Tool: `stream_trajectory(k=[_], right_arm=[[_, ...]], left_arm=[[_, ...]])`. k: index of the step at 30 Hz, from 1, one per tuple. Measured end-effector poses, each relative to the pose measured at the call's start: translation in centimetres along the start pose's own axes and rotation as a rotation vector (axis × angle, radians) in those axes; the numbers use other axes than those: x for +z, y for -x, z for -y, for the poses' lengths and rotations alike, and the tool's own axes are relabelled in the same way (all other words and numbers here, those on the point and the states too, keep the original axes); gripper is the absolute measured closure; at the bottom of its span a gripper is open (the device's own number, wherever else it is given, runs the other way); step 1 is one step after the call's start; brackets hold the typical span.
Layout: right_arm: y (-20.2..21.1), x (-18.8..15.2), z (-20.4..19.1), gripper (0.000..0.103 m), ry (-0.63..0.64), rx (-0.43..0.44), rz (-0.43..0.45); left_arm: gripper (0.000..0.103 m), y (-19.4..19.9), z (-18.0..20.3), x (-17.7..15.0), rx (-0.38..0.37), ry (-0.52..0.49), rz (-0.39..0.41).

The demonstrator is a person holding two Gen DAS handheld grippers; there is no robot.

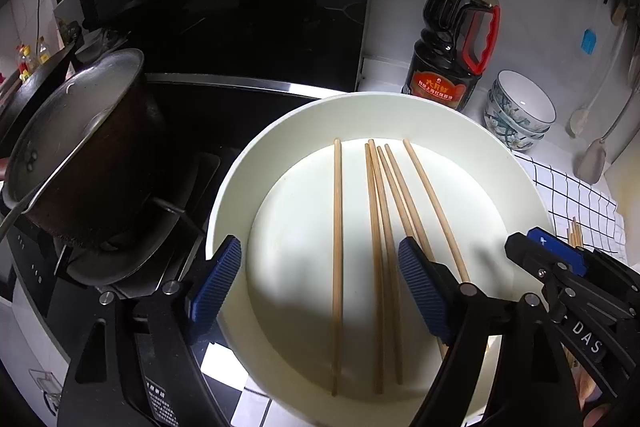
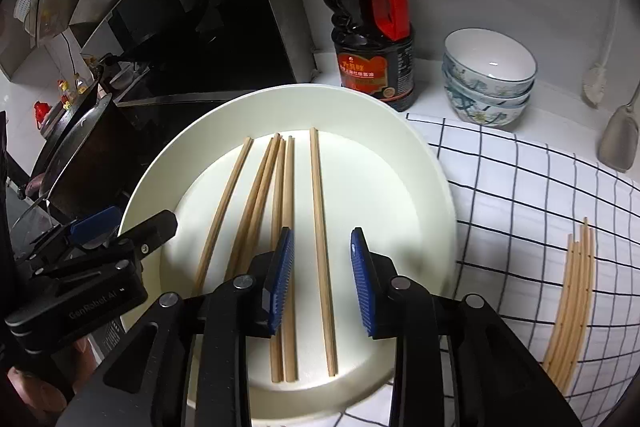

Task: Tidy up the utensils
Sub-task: 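Withdraw both open tools from the bowl back to the remaining chopsticks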

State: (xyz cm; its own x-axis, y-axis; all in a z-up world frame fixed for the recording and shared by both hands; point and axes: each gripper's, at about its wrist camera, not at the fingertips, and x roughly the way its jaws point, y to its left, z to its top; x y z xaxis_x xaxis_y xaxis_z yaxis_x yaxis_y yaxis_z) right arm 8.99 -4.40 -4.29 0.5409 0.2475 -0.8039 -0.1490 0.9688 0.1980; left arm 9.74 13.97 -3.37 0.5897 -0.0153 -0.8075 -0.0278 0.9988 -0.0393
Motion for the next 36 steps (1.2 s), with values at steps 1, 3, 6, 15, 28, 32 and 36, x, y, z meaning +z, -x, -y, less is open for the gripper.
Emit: stream_trajectory(k=[1, 3, 6, 15, 28, 32, 36], right_arm=[[0.3, -0.1, 0.1, 0.072, 0.001, -0.004, 0.003], [0.9, -0.2, 0.1, 0.070, -0.001, -0.005, 0.008], [2.1, -0.4, 0.3, 0.063, -0.005, -0.001, 0.022], [5.5, -1.5, 1.2, 0.056, -0.006, -0.007, 0.052], [10.6, -5.7, 6.5, 0.045, -0.072, -0.067, 0.073], [11.9, -6.8, 8.5, 0.045, -0.106, -0.089, 0.079], [13.2, -8.1, 10.7, 0.044, -0.147, -0.115, 0.089]], left_arm=[[0.023, 0.2, 0.0, -0.1, 0.000, -0.002, 0.001], [0.022, 0.7, 0.3, -0.2, 0.001, -0.007, 0.004], [0.022, 1.4, 0.7, -0.4, 0.001, -0.014, 0.008], [0.018, 3.4, 2.2, -1.3, -0.015, -0.022, 0.006], [0.009, 6.1, 8.3, -3.3, -0.069, -0.095, 0.013], [0.009, 6.5, 10.4, -4.0, -0.085, -0.128, 0.012], [0.009, 6.9, 12.6, -4.9, -0.101, -0.162, 0.011]])
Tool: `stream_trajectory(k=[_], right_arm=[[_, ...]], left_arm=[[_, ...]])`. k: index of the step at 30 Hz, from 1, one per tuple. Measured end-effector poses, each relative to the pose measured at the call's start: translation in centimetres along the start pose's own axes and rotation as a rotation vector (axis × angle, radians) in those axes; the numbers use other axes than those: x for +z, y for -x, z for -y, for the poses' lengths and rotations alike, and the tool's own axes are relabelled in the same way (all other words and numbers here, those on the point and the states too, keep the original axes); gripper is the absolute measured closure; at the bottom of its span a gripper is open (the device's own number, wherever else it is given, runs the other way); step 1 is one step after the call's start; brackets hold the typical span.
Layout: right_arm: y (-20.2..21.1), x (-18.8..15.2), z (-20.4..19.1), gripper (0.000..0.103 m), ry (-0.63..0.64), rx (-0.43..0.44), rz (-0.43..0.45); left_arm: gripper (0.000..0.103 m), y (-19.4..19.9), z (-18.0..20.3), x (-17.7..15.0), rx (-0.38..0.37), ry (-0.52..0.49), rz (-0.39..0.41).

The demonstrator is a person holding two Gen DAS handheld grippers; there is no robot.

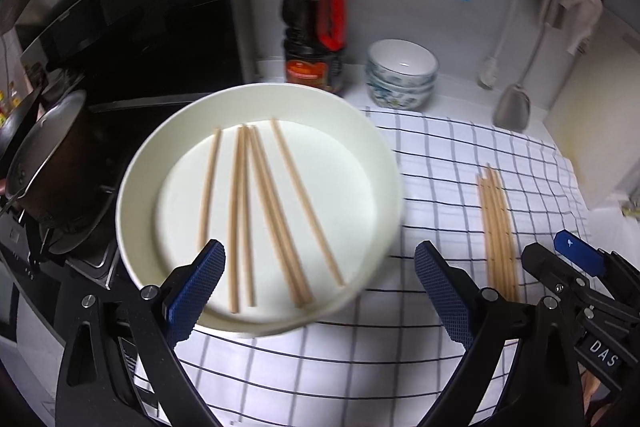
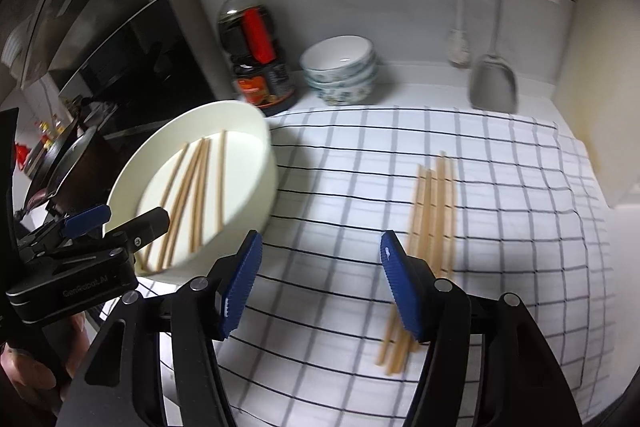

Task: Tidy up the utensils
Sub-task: 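Withdraw both open tools from the bowl back to the remaining chopsticks, then lower both tools over the chopsticks, separating single sticks from the bundle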

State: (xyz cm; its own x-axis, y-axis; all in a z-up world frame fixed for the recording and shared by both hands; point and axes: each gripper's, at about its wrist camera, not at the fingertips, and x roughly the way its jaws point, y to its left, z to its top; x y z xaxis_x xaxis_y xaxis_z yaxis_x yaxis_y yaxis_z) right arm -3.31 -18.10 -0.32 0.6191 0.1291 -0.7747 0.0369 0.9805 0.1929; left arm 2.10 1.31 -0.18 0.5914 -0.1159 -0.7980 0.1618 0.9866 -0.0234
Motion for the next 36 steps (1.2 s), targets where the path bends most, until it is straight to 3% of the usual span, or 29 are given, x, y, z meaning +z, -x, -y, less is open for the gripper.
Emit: stream_trajectory(k=[11, 21, 36], right_arm=[[1.6, -2.8, 6.3, 0.041, -0.093, -0.092, 0.003], [-1.3, -5.6, 11.2, 0.041, -0.142, -0.157, -0.059], [-7.0, -5.7, 12.0, 0.041, -0.081, -0.182, -0.077]], left_arm=[[0.009, -0.6, 6.2, -1.4, -0.083, -0.062, -0.012], [0.009, -3.6, 10.5, -3.7, -0.120, -0.114, -0.053], [0.009, -6.9, 11.5, -5.0, -0.105, -0.100, -0.042]])
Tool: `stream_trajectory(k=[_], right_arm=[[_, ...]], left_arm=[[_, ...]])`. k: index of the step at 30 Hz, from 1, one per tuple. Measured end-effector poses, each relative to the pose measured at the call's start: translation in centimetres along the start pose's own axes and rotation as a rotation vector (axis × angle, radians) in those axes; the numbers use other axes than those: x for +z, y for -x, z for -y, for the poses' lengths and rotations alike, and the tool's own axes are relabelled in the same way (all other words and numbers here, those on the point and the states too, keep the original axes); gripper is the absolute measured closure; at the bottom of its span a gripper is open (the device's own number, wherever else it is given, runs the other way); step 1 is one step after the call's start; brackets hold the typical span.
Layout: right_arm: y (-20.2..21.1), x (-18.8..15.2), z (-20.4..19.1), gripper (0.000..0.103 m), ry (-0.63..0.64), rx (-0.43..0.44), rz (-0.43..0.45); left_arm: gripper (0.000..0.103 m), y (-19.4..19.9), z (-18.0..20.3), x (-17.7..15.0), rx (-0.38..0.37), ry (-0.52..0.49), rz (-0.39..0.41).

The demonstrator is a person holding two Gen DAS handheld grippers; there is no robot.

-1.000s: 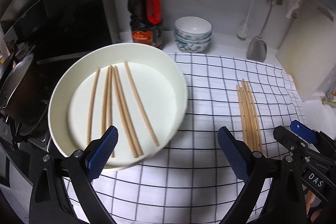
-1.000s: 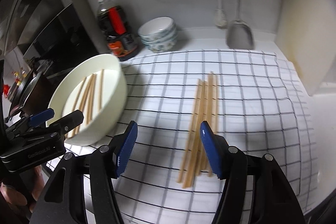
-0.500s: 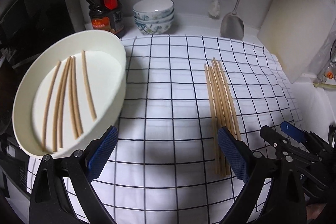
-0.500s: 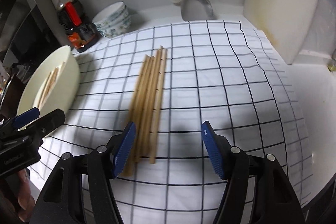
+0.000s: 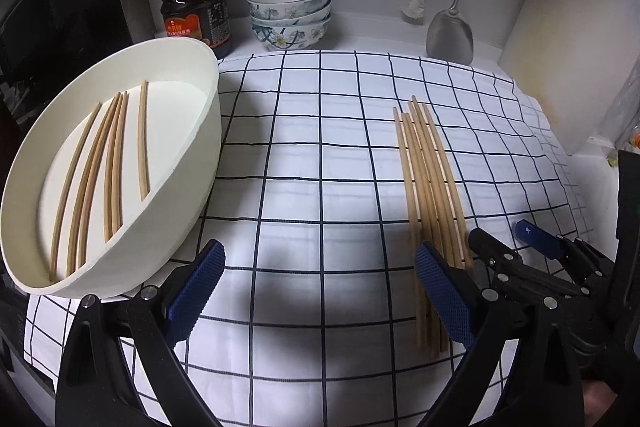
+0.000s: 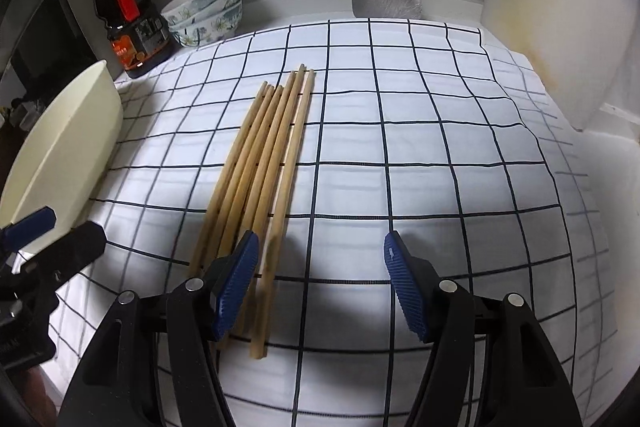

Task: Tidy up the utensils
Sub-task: 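Lower both tools over the chopsticks, separating single sticks from the bundle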

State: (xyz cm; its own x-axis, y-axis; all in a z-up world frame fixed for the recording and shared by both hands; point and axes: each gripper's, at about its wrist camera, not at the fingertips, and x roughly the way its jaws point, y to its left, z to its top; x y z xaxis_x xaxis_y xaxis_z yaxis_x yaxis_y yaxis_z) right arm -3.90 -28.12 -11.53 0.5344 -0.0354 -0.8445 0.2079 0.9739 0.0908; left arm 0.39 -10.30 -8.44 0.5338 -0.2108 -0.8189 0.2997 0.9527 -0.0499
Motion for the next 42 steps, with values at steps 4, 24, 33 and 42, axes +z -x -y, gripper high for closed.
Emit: stream_trajectory(k=[4, 24, 33, 42], right_arm=[[-0.7, 0.0, -0.1, 0.041, 0.014, -0.010, -0.014], [-0.8, -0.1, 3.4, 0.049, 0.045, -0.081, 0.007], [-1.0, 0.3, 3.5, 0.049, 0.057, -0.036, 0.020], [-2.1, 1.4, 2.8, 0.050, 0.115, -0.030, 0.031]], left_arm=[[0.009, -0.5, -0.1, 0.2, -0.001, 0.007, -0.003], [0.009, -4.9, 3.3, 0.3, -0.002, -0.033, -0.088], [0.009, -6.3, 3.7, 0.0, 0.026, -0.055, -0.108], [0.028, -6.9, 4.3, 1.1, 0.020, -0.067, -0.081]])
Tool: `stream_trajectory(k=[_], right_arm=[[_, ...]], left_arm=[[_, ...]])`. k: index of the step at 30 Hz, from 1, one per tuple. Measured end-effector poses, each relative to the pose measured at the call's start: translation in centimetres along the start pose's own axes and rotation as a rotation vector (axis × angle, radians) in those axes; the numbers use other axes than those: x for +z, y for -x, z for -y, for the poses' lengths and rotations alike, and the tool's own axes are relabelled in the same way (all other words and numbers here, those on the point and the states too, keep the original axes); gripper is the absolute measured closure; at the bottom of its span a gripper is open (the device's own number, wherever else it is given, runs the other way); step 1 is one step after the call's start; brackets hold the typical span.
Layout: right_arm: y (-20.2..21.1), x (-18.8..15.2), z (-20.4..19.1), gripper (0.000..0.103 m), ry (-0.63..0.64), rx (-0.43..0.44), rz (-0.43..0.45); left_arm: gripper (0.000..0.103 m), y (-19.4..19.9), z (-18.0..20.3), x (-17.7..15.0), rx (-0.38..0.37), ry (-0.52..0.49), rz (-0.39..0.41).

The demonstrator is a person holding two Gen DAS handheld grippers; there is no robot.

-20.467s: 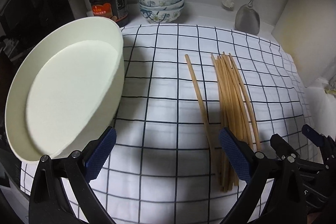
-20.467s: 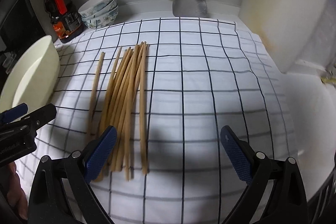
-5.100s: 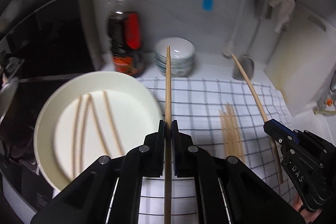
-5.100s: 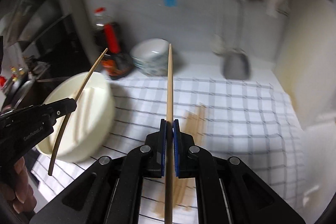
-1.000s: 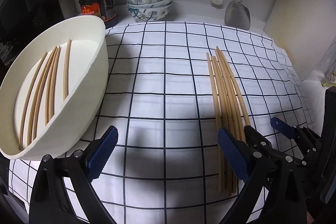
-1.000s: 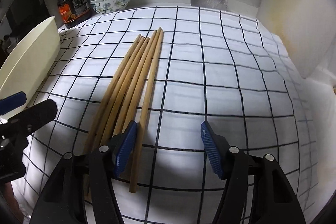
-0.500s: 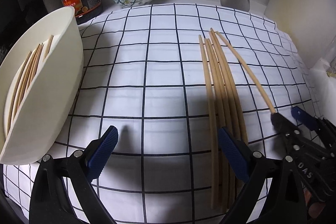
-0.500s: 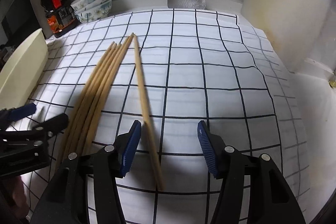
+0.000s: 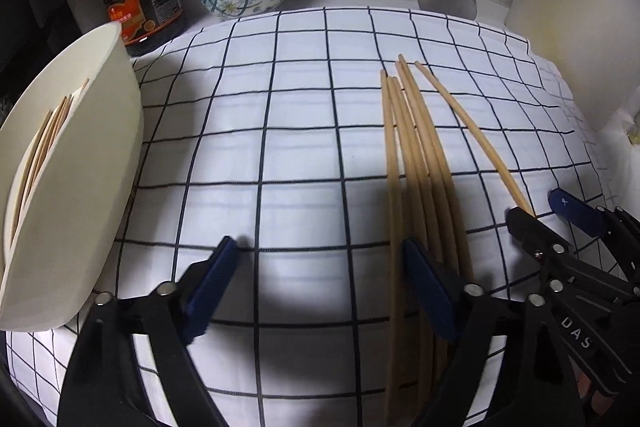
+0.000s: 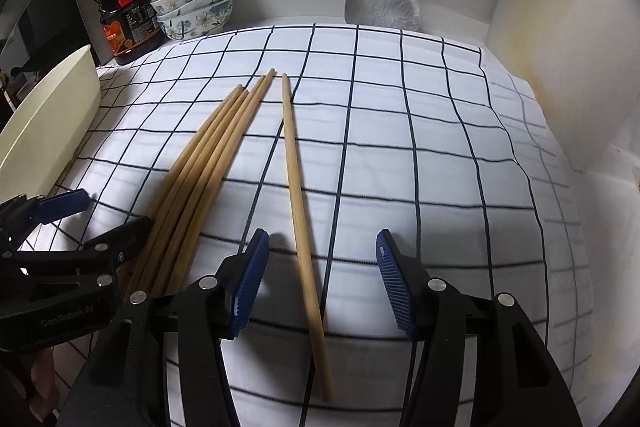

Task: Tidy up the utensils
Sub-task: 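Lower both tools over the chopsticks, separating single sticks from the bundle, then close the left tool on one chopstick while the right tool grasps another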

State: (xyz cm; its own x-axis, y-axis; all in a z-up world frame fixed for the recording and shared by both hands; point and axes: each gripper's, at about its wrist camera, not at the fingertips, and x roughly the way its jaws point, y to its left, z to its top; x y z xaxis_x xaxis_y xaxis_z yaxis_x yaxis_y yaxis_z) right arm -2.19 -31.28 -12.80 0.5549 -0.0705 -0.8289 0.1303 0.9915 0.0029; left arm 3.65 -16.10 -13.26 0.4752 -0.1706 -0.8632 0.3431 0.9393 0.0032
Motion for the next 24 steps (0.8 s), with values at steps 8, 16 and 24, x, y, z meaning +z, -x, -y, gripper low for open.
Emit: stream_trajectory(k=[8, 16, 24], right_arm=[[-0.1, 0.5, -1.0, 0.097, 0.063, 0.026, 0.001], [0.8, 0.5, -0.5, 0.097, -0.025, 0.075, -0.006], [5.0, 2.3, -0.8, 0.097, -0.092, 0.095, 0.051]], left_arm=[[0.085, 0.5, 1.3, 0.4, -0.042, -0.047, 0.011], [0.096, 1.0, 0.9, 0.6, -0.091, -0.026, -0.035], [0.096, 6.2, -0.5, 2.4, -0.147, -0.011, 0.034]])
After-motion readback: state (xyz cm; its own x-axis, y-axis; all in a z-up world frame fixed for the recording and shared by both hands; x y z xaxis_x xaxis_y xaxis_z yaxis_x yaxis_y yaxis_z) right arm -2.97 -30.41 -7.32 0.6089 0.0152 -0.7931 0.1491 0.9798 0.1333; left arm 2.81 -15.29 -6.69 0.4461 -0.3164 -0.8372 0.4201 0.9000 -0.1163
